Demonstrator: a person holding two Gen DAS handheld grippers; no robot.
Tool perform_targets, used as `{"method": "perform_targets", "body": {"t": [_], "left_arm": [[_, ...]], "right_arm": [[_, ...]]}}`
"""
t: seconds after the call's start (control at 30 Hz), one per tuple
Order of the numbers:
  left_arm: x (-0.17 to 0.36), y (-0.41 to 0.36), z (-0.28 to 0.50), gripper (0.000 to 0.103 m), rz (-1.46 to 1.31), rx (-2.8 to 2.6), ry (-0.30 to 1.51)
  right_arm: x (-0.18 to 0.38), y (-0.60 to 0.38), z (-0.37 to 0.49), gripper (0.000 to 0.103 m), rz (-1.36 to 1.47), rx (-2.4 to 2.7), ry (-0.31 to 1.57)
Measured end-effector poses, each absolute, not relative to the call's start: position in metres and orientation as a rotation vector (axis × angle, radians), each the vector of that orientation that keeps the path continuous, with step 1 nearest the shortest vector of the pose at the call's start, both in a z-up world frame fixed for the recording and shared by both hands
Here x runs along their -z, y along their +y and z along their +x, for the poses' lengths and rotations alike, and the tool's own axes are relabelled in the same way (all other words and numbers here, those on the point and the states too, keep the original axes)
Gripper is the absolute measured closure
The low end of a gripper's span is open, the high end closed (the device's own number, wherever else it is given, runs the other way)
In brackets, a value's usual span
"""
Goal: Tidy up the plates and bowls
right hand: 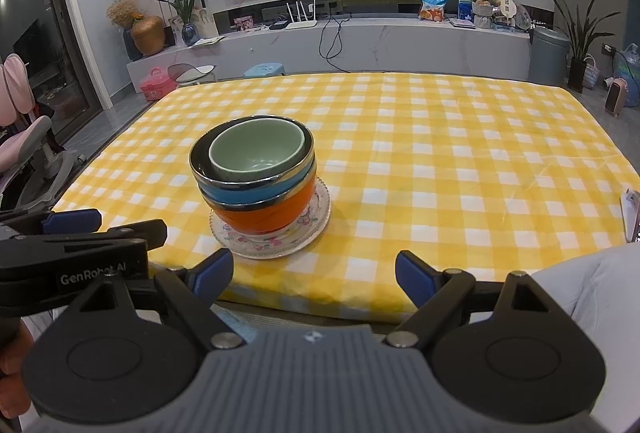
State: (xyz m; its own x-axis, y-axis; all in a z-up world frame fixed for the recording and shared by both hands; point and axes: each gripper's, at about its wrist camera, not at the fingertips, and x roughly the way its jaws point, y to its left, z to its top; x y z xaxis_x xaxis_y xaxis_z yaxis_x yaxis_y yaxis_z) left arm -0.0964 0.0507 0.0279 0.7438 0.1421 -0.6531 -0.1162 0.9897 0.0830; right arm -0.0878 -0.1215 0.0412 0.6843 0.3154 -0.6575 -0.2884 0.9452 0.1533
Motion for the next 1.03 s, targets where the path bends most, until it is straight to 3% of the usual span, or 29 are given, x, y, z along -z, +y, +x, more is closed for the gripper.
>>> {"method": "perform_targets", "body": {"t": [1.03], "left_arm": [[-0.0291,0.0523,-0.1002,0.022,0.043,-0.145,0.698]], "right_arm": [[-0.0388,-0.1182,-0.0886,0.016,0.037,-0.344,0.754]]}}
